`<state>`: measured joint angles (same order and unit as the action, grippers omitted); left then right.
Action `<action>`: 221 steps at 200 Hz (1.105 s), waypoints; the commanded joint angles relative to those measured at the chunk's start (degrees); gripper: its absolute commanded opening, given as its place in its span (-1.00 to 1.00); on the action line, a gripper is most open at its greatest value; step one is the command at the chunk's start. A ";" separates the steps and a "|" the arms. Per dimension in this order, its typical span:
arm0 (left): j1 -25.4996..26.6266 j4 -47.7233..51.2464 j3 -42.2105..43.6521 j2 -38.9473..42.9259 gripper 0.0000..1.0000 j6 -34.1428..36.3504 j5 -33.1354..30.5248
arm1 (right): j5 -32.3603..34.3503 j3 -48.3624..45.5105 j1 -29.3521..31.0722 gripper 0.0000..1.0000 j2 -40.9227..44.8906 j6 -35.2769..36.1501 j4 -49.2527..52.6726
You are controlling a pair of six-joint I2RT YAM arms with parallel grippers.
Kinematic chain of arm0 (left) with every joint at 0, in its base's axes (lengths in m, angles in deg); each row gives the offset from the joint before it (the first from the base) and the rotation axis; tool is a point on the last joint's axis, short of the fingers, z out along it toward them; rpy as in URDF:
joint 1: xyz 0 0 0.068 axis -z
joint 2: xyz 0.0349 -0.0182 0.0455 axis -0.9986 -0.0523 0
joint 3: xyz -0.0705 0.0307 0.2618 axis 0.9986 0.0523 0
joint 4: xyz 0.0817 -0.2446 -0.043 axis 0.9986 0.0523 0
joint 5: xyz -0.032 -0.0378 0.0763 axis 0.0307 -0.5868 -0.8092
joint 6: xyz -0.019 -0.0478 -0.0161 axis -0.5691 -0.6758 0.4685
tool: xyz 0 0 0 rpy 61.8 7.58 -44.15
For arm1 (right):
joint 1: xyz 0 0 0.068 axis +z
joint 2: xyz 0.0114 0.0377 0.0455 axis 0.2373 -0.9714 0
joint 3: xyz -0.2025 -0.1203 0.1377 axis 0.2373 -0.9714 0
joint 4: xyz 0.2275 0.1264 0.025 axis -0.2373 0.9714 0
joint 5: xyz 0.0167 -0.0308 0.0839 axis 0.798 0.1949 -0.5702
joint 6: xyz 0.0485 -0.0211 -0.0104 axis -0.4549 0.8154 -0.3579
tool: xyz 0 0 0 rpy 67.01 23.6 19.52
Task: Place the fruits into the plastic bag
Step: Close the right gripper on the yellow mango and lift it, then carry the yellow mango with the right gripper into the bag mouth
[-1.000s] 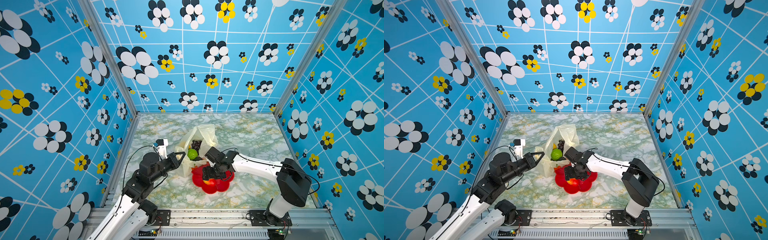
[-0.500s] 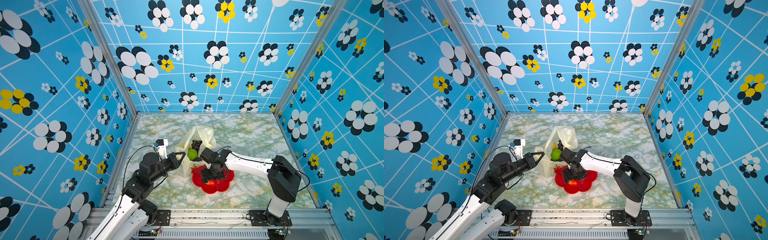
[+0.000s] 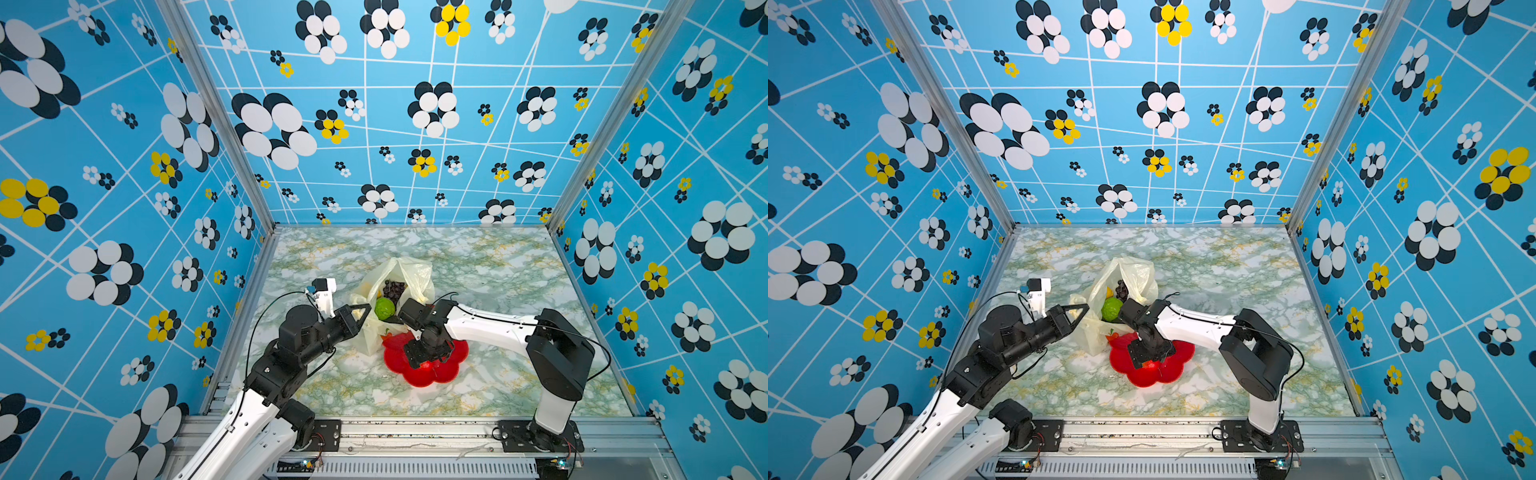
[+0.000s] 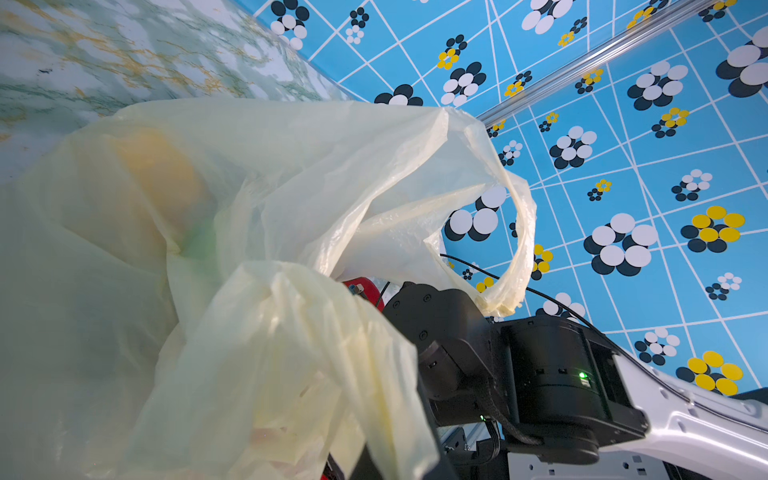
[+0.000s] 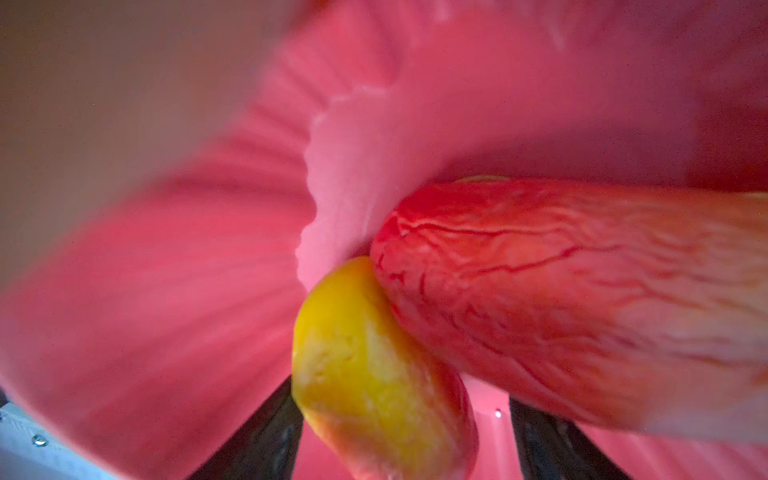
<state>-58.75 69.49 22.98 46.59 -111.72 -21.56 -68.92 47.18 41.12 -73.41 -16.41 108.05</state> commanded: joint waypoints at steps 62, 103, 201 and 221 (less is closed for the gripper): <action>0.40 -0.09 0.14 0.26 -1.00 0.63 -0.89 | -0.01 1.57 0.52 0.35 -1.76 1.39 0.89; 0.41 -0.43 -0.14 -0.17 -1.00 0.46 -0.65 | 0.07 1.46 0.51 0.05 0.05 2.21 0.65; 0.40 -0.72 0.17 0.13 -1.00 -0.34 -0.63 | -0.55 -0.55 0.52 -0.33 9.39 2.91 -5.96; 0.40 -0.86 0.33 0.22 -1.00 -0.34 -0.64 | -1.46 -1.19 0.43 -0.35 11.83 2.75 -7.22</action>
<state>-58.75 69.45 22.98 46.26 -111.96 -21.75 -69.21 47.34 41.15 -64.84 -14.05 103.18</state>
